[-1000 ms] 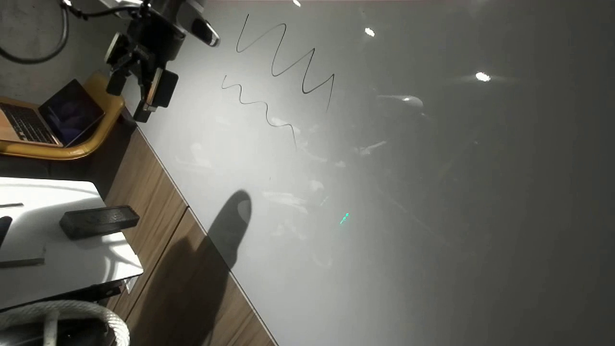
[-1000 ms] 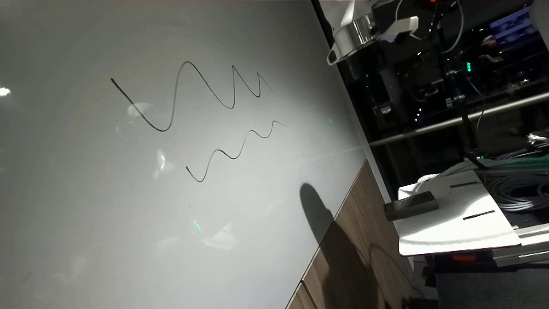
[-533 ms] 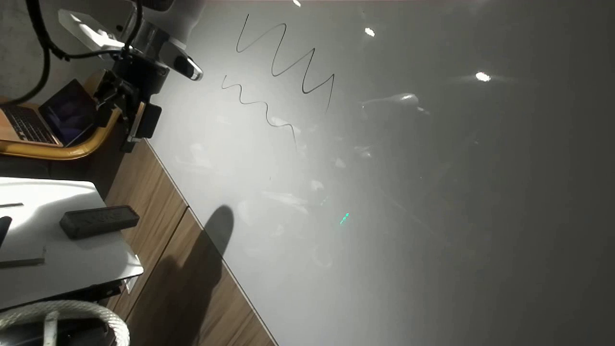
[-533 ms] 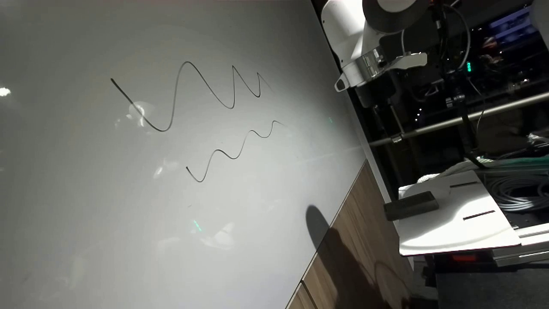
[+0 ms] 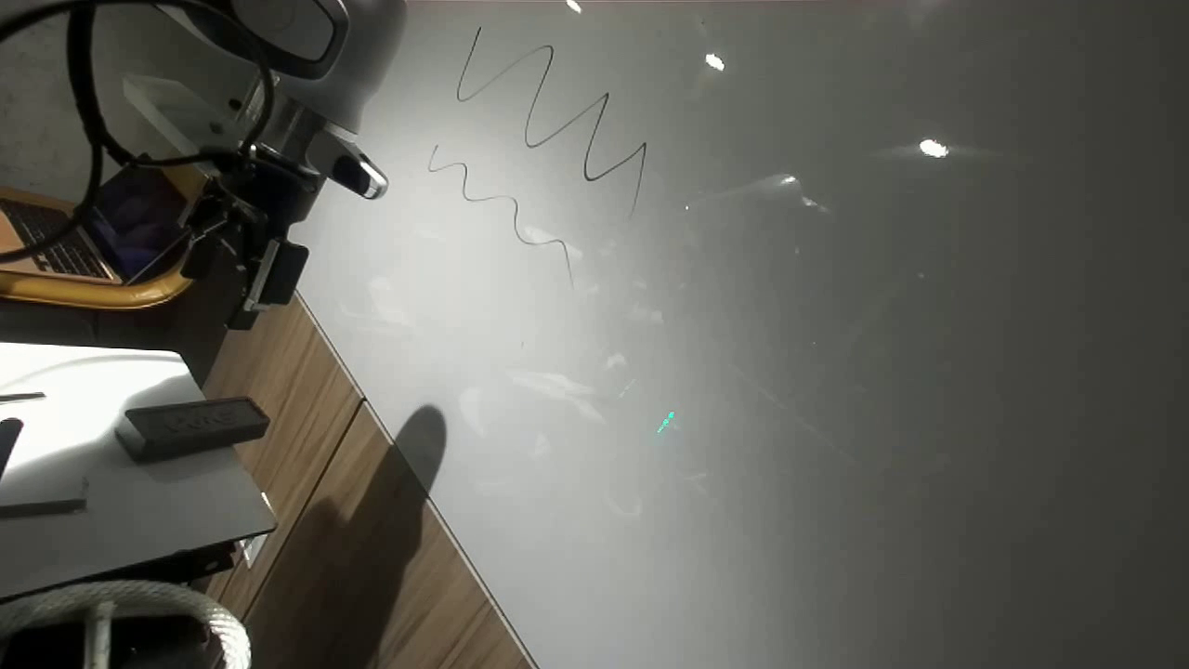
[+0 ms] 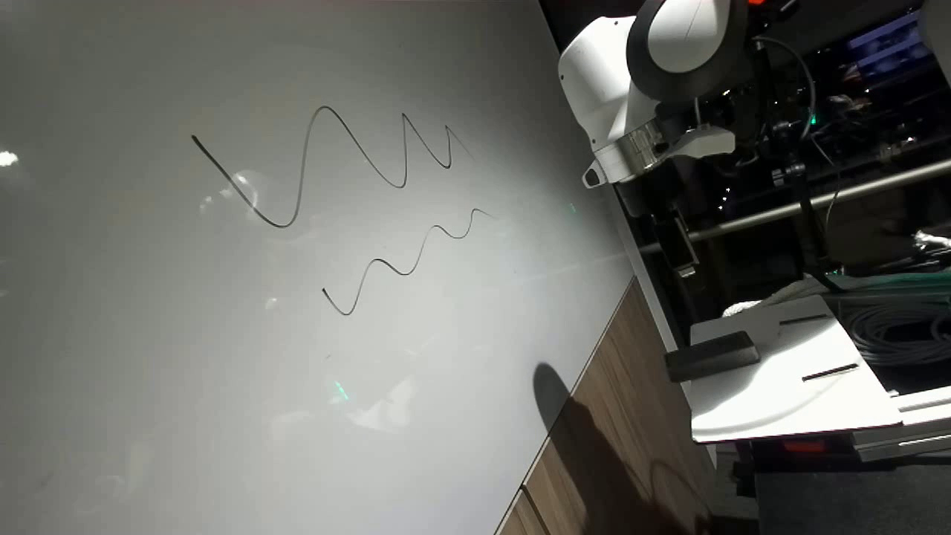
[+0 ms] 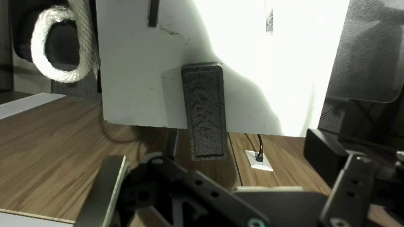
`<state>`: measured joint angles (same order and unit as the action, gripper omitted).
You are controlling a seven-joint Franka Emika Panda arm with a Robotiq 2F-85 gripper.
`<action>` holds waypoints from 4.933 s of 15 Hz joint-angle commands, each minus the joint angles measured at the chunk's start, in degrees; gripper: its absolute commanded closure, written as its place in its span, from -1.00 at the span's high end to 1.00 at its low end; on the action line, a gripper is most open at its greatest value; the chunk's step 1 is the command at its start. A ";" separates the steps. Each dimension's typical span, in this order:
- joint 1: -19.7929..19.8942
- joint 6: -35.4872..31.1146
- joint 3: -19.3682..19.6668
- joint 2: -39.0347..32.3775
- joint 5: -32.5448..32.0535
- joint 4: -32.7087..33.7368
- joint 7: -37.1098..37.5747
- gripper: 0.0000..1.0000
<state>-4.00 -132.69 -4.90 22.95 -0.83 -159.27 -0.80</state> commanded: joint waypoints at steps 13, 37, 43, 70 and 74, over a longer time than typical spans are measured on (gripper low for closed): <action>2.88 -4.12 2.29 -8.51 -3.00 -0.04 -2.46 1.00; 1.67 -18.95 1.82 -25.14 -16.11 0.00 6.40 1.00; 0.78 -19.57 1.80 -25.84 -16.88 0.03 7.77 1.00; 1.20 -19.61 2.69 -25.84 -15.19 0.71 6.53 -0.41; 1.13 -19.39 2.63 -25.25 -15.28 0.72 6.55 -0.42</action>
<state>-2.89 -150.79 -2.63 -2.30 -15.82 -158.59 5.82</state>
